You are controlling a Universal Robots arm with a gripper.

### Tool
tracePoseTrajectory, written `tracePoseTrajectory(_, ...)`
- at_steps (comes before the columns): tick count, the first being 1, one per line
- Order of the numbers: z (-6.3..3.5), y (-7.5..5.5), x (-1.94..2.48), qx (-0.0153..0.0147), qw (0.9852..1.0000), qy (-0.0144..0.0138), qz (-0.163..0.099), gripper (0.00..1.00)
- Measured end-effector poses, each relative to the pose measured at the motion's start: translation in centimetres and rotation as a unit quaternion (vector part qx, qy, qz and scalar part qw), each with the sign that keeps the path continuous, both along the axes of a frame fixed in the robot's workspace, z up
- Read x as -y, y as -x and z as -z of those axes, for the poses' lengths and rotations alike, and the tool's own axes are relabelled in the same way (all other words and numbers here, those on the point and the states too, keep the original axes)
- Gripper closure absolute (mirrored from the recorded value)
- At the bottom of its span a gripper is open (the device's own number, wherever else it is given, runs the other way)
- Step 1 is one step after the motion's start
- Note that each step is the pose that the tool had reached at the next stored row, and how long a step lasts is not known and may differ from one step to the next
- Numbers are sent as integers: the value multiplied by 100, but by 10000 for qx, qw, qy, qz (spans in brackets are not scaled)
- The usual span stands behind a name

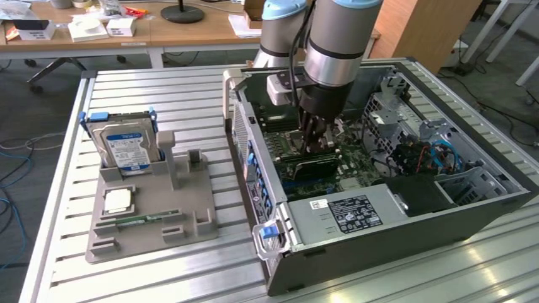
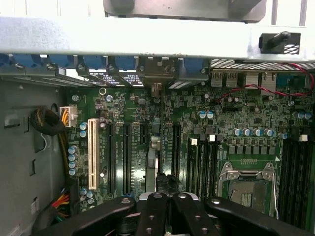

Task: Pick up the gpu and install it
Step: 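Press down on the gpu until it lock into place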

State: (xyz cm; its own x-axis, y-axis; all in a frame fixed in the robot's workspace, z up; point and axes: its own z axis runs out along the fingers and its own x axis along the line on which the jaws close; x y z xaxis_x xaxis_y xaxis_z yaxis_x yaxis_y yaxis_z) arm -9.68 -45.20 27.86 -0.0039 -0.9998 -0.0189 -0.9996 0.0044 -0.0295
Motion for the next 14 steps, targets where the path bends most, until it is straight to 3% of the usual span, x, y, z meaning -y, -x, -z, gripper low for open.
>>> tracePoseTrajectory(14,67,33,0,1,10000,-1,0,90)
